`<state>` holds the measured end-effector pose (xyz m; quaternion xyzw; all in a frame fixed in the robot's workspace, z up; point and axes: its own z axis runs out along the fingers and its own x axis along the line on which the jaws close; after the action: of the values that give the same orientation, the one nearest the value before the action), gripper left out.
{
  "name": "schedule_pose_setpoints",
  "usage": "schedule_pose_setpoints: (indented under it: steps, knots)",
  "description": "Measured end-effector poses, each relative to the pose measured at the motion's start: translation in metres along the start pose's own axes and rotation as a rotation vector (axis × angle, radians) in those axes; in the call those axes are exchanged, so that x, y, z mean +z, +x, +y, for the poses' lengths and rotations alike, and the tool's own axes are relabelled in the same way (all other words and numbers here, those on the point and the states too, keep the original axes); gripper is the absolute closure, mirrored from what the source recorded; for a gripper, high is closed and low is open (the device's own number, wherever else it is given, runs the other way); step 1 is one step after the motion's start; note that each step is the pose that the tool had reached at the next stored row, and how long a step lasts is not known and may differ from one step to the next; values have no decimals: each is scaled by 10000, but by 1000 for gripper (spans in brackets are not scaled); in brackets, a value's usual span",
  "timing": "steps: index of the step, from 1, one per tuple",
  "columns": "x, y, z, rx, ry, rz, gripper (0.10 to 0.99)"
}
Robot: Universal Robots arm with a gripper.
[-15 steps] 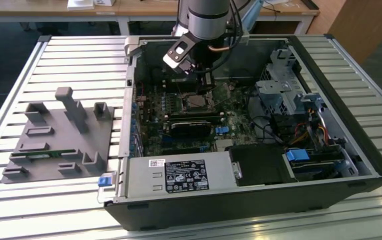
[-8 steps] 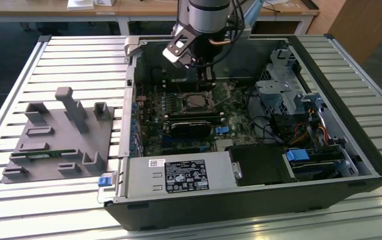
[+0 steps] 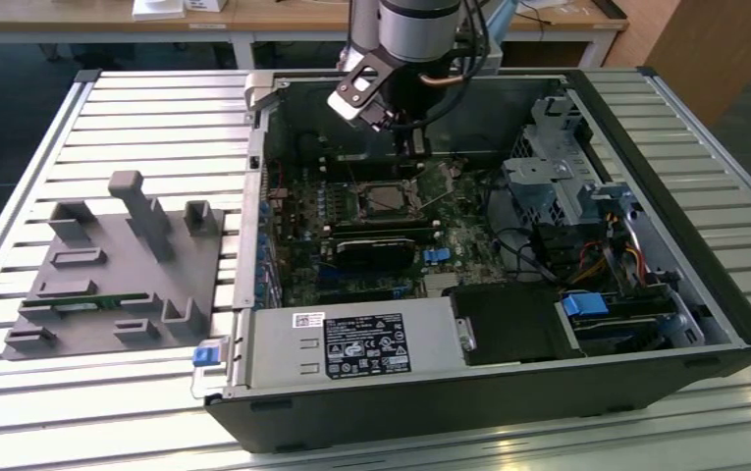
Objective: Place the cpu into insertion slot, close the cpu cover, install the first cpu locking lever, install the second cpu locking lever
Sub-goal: 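Close the cpu cover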
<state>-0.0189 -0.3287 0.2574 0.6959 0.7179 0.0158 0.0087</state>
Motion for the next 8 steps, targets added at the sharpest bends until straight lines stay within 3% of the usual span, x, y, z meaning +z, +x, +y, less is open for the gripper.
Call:
schedule_pose_setpoints:
  steps: [8]
  knots:
    - [-19, 7, 78, 1, 0, 1, 980]
